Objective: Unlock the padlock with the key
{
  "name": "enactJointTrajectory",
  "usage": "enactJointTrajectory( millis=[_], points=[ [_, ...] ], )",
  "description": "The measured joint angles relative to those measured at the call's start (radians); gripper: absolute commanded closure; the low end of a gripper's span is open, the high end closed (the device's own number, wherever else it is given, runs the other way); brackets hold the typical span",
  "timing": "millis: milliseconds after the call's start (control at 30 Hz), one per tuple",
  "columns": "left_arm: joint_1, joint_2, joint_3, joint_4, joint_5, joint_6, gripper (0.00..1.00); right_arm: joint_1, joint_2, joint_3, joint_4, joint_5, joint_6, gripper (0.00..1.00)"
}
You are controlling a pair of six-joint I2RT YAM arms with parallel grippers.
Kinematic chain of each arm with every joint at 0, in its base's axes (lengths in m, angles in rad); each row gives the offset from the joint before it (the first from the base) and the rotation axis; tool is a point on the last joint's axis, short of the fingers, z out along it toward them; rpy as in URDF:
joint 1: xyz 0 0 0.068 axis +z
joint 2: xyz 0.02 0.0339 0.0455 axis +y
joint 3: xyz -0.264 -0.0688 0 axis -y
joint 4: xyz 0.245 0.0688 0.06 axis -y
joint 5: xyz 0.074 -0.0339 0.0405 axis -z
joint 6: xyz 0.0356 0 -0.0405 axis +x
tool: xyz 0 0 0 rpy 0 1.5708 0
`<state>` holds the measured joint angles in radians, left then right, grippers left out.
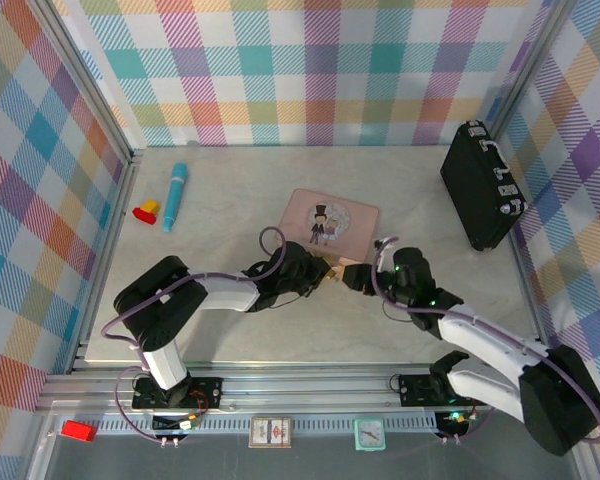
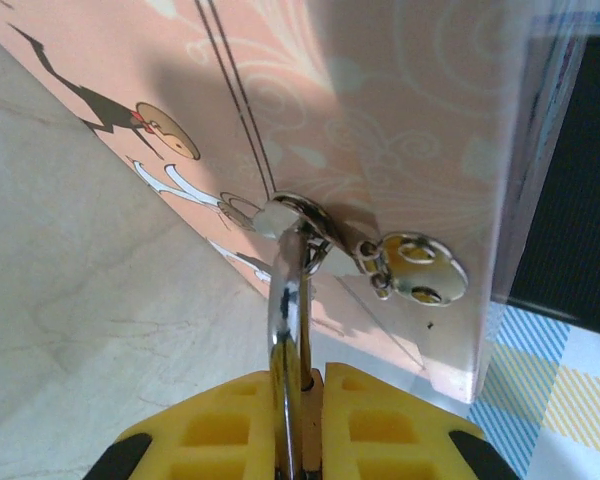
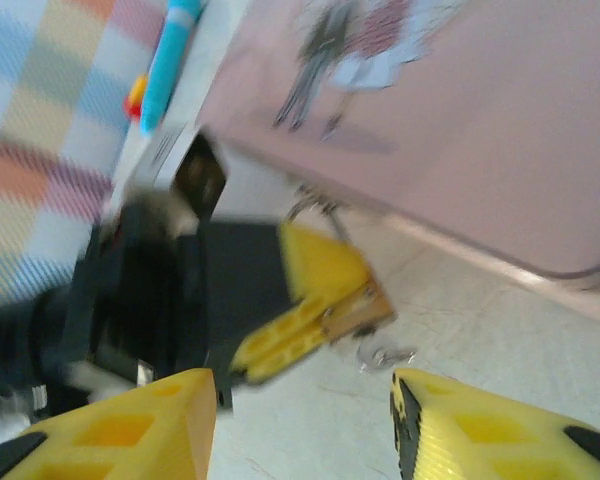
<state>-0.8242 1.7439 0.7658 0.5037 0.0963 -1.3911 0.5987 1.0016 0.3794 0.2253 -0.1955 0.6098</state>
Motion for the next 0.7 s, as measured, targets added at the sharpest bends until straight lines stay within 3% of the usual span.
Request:
enactJointTrajectory(
  millis=[67, 167, 367, 700],
  points=[
    [0.017, -0.005, -0.005, -0.001, 0.010, 0.000, 1.00, 0.132, -0.027, -0.023, 0.030, 0.077, -0.143, 0.47],
    [0.040, -0.022, -0.014, -0.016, 0.023, 0.000, 1.00, 0.249, -0.003, -0.035, 0.073, 0.145, -0.319, 0.47],
    [0.088, -0.105, -0.058, -0.085, 0.035, 0.026, 1.00, 0.261, 0.155, -0.035, 0.159, 0.268, -0.574, 0.49],
    [0.106, -0.178, -0.101, -0.131, 0.076, 0.064, 1.00, 0.309, 0.300, -0.029, 0.318, 0.309, -0.816, 0.52]
  ],
)
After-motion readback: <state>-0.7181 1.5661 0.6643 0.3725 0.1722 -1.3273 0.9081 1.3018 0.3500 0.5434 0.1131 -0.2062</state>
